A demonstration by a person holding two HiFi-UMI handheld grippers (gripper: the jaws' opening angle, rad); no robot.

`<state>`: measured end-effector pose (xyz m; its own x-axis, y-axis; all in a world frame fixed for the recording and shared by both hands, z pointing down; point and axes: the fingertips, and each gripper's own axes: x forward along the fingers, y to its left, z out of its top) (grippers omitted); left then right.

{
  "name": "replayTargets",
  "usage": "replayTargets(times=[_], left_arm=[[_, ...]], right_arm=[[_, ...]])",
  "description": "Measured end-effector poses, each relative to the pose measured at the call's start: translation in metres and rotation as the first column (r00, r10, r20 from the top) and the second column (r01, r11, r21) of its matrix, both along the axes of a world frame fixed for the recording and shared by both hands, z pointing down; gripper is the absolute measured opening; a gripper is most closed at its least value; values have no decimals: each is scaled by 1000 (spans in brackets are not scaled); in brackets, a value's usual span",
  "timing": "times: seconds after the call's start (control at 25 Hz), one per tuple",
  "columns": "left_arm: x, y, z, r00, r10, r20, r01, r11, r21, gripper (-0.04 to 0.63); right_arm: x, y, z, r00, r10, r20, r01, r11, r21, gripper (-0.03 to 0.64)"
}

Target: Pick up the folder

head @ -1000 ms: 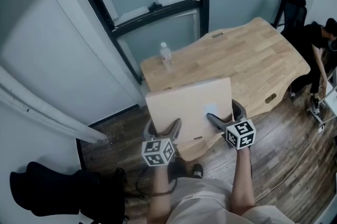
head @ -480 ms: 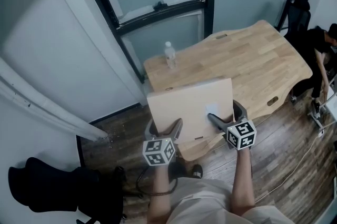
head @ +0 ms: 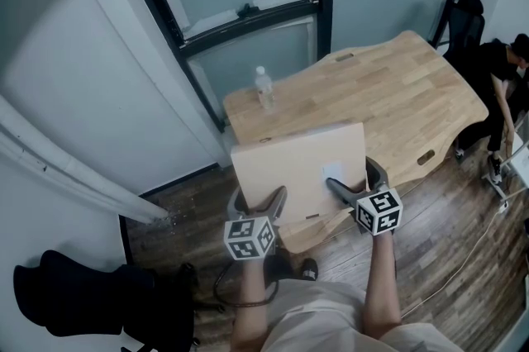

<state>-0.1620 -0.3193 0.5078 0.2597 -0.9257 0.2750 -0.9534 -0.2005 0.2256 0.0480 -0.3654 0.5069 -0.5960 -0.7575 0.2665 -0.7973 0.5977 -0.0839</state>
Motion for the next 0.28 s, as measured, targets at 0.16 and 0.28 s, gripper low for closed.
replayTargets(times=[0.16,0.28], left_arm=[[1,1,1,1000,3,0,-3,1000,0,460],[0,1,1,1000,6,1,-6,1000,0,460]], right_arm=[[1,1,1,1000,3,-2,-3,1000,0,479],[0,2,1,1000,6,-7,-6,1000,2,479]])
